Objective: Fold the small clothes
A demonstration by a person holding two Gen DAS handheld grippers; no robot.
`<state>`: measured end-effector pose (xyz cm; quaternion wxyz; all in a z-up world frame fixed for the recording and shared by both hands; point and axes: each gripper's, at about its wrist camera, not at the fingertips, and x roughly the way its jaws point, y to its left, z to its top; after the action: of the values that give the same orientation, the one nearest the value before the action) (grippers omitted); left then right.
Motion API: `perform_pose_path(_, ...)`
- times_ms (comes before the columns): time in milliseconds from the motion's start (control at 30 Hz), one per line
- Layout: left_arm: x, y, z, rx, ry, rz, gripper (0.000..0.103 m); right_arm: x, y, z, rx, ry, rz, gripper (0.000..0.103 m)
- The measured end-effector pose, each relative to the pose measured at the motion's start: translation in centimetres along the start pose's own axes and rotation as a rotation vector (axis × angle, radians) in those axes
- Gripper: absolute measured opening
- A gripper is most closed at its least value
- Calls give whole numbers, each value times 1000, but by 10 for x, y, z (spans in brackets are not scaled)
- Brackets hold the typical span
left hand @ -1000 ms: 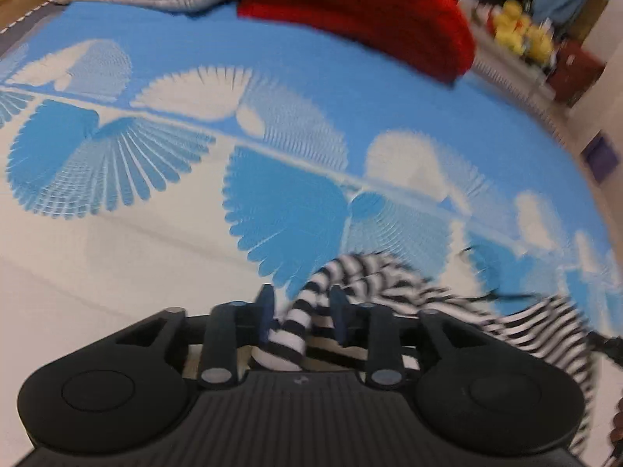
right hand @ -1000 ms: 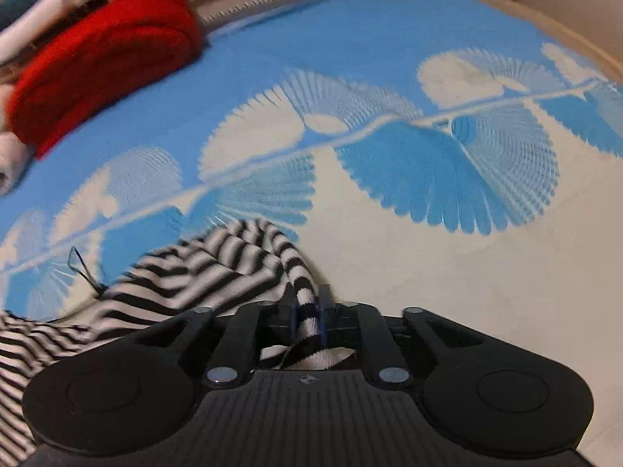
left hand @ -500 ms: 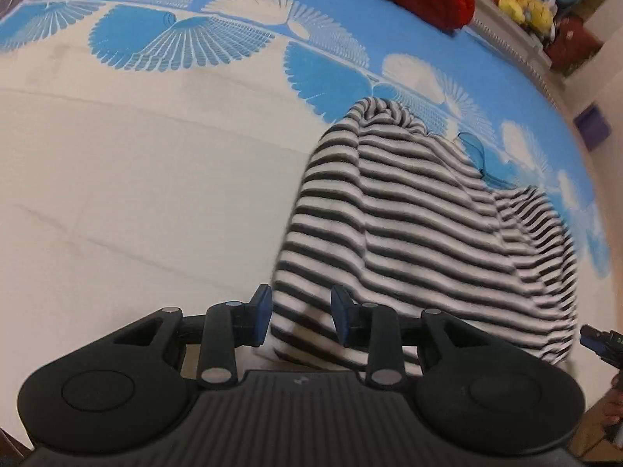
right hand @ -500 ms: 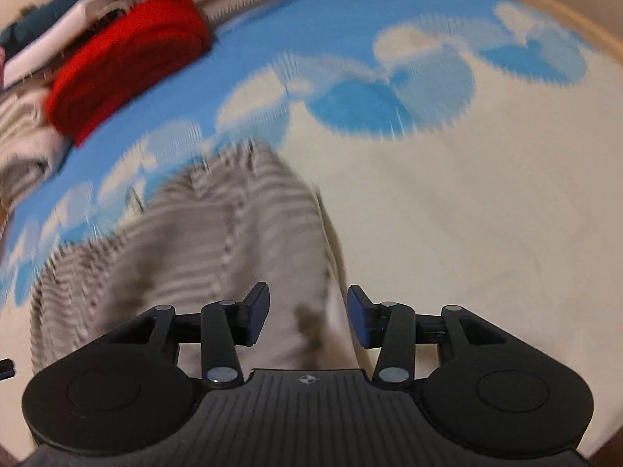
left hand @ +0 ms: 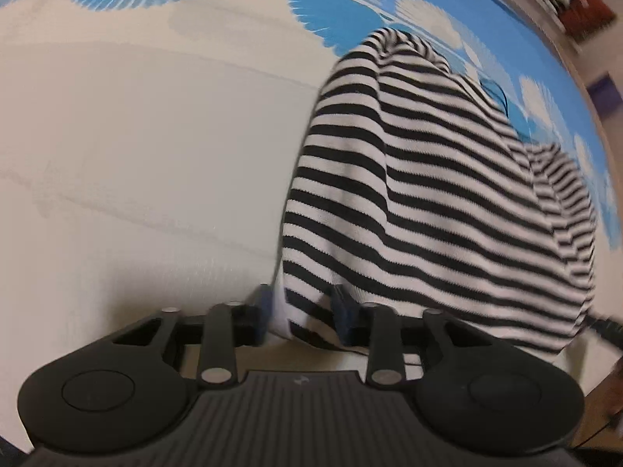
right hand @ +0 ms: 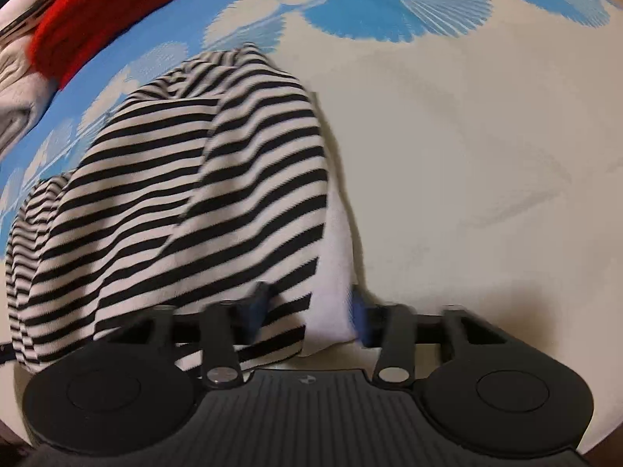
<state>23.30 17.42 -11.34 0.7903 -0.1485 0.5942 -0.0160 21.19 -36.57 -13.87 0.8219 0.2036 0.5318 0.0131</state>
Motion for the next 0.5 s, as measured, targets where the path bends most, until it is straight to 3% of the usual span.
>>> perform_pose_path(100,-20,9,0,-16,-79,-22,4,-35,-11,6,71,-90,92,10)
perform_pose_path(167,-48,23,-4,-79,-169,-80,4,-63,-25,8,151,-161,180,9)
perform_pose_path(233,-64,36,-12,-115,-207,-101,4,-78,-35,5,161,-174,175,9)
perform_pose_path(333,-50,38,-18,-104,-107,-43,4,-68,-52,-3,192,-69,87,9)
perform_pose_path(433,-21,19,-23,40,45,74,0,-46,-49,-11,139,48,-22,9)
perform_pose_path(500,-14,12,-25,90,65,171,0,-36,-47,-13,139,87,-66,9)
